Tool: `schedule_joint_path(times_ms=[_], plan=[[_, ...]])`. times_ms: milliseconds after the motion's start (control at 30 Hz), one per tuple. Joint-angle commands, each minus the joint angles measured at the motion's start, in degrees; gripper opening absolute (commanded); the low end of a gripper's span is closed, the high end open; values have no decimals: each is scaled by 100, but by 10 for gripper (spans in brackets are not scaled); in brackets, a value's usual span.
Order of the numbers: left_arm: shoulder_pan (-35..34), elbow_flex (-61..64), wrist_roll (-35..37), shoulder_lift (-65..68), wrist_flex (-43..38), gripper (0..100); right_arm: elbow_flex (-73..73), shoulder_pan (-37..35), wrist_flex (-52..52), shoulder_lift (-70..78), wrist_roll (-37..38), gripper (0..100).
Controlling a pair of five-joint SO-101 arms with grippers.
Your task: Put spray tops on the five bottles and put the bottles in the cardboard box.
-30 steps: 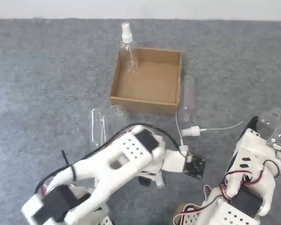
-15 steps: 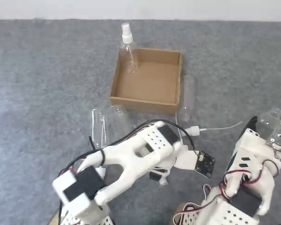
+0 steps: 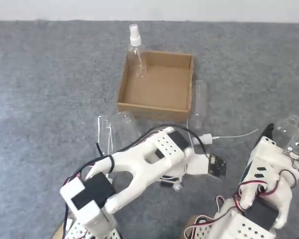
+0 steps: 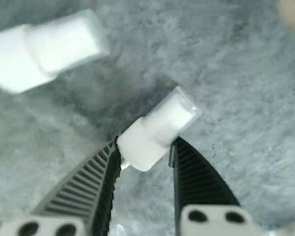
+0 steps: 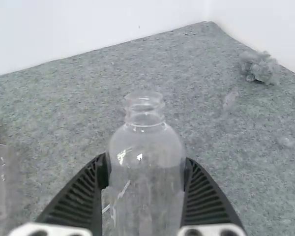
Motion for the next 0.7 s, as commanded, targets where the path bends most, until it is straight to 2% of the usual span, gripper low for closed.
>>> schedule_joint_path(times_ms=[0, 300, 400, 500, 567, 667], plan=[[-316, -374, 466, -53, -26, 115, -97, 40, -171, -101, 158, 20], [-1336, -734, 1547, -53, -26, 122, -88, 40, -171, -101, 158, 21], [-1495, -857, 1732, -53, -26, 182, -88, 31, -171, -101, 158, 21], [-1468, -866, 1749, -18, -26, 257, -88, 31, -171, -101, 167, 21], [-1398, -875, 1697, -9, -79, 261, -88, 31, -171, -101, 167, 22], [-1310, -963, 1248, 0, -44, 261, -88, 31, -171, -101, 167, 22]])
